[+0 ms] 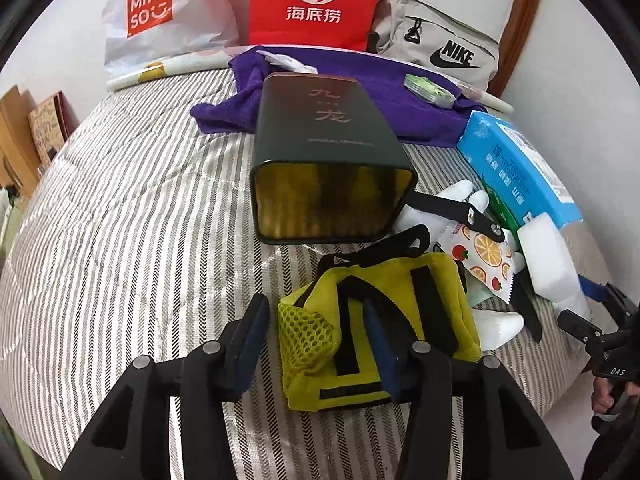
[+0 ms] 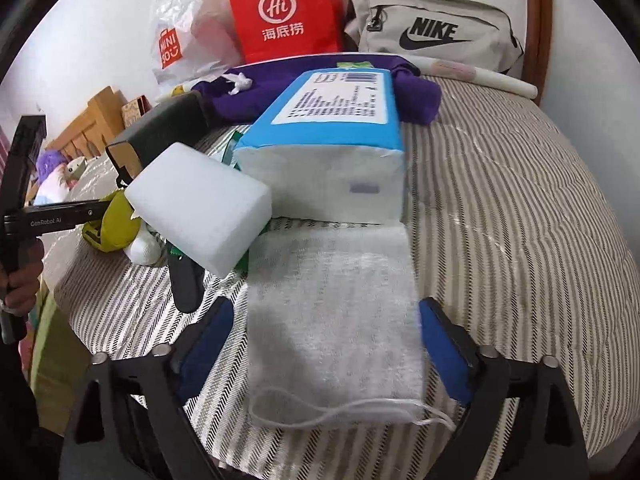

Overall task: Organize soft objects
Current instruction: 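Carry the yellow bag and the white net toward the purple towel with both tools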

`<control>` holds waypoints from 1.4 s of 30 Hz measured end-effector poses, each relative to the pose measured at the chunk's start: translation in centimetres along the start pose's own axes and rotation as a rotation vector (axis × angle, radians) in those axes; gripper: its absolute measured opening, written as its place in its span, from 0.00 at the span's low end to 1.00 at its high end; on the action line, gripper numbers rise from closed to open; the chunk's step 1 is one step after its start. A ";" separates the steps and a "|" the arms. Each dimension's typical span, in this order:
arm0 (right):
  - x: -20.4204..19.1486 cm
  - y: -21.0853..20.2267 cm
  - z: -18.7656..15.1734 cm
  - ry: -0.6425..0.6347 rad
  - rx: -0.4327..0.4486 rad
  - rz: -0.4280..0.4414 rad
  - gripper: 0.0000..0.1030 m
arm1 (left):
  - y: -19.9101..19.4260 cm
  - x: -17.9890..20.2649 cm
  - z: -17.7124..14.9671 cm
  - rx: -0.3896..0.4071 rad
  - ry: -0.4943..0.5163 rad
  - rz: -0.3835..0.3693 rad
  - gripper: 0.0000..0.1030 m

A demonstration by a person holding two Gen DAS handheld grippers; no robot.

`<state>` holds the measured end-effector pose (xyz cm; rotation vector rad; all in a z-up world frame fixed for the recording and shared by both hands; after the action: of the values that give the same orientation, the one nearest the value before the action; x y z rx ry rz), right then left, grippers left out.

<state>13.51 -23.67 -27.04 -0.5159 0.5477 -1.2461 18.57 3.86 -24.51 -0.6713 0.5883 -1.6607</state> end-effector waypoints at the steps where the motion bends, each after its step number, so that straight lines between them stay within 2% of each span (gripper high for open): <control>1: -0.1 0.1 -0.1 -0.016 0.000 -0.013 0.92 | 0.0 0.1 0.0 0.006 0.005 0.005 0.46; 3: -0.5 0.2 -0.4 -0.068 0.003 -0.047 0.91 | 0.0 0.2 0.0 0.019 0.017 0.011 0.45; 5: -0.4 0.0 -0.5 -0.058 0.010 -0.050 0.89 | -0.1 0.1 0.0 0.025 0.022 0.016 0.43; 7: 0.1 -0.2 -0.3 -0.046 0.022 -0.072 0.77 | -0.2 0.0 0.0 0.026 0.024 0.019 0.33; 9: 0.6 -0.5 -0.1 -0.040 0.025 -0.074 0.50 | -0.4 -0.2 0.0 0.021 0.005 0.007 0.31; 10: 0.9 -0.6 0.0 -0.034 0.022 -0.072 0.44 | -0.5 -0.3 0.0 0.020 -0.004 0.000 0.30; 12: 1.5 -0.6 0.1 -0.033 0.013 -0.082 0.20 | -0.7 -0.5 -0.1 0.021 -0.023 -0.013 0.30; 15: 2.1 -0.8 0.3 0.012 -0.006 -0.062 0.07 | -1.5 -0.6 0.1 0.037 -0.046 -0.032 0.29; 18: 2.2 -1.5 0.9 0.028 -0.004 -0.051 0.06 | -2.4 -0.8 0.3 0.047 -0.063 -0.047 0.25; 28: 1.7 -4.1 3.9 0.015 0.055 -0.043 0.06 | -5.0 -2.3 1.6 0.087 -0.115 -0.044 0.25; 42: 0.4 -4.4 10.6 -0.011 0.123 0.013 0.06 | -6.7 -3.5 6.9 0.154 -0.144 -0.034 0.25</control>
<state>17.21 -24.44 -16.23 -0.4152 0.4610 -1.2553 19.34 8.38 -15.34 -0.6847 0.3445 -1.6544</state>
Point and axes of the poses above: each gripper's, at about its wrist camera, not at the fingertips, and y roughly the way its jaws point, x to its right, z to its top, the point moved 9 cm from there along y, roughly the way its jaws point, and after that the axes turned 13 degrees about x, right-handed, at the moved point
